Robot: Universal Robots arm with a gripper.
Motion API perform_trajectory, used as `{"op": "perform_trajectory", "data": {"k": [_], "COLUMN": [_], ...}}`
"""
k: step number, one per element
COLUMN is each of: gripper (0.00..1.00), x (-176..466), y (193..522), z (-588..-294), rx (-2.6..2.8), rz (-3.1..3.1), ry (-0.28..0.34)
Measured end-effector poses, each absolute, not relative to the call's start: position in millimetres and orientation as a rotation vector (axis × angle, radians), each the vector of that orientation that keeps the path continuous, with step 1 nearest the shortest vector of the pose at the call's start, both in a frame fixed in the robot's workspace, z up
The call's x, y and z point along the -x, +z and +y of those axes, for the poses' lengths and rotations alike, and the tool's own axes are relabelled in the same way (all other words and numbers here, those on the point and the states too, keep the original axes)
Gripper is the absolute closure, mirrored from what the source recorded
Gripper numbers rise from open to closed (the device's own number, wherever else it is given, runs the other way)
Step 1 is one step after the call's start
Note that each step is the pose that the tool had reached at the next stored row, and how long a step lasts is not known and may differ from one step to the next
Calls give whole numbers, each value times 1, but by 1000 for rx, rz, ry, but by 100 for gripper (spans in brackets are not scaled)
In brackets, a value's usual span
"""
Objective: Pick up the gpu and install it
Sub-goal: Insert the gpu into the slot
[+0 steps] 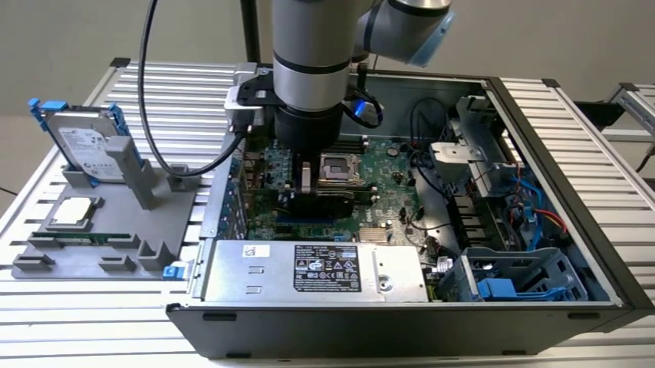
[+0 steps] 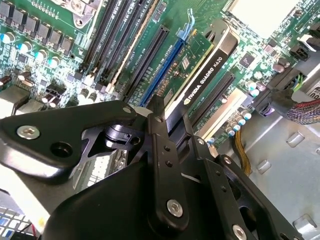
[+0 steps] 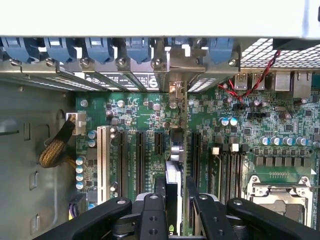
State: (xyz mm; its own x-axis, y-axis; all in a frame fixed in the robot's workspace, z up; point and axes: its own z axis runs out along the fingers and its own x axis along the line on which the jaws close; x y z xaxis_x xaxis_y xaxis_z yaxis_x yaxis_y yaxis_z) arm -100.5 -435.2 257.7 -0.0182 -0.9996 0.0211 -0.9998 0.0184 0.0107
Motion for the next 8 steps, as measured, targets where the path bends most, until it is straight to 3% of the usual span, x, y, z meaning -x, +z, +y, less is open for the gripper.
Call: {"op": "perform_trajectory", "data": {"k": [8], "gripper": [100], "x": [101], "y": [255], "z": [-434], "rx": [-2183], "rz": [-2227], "ry": [11]}}
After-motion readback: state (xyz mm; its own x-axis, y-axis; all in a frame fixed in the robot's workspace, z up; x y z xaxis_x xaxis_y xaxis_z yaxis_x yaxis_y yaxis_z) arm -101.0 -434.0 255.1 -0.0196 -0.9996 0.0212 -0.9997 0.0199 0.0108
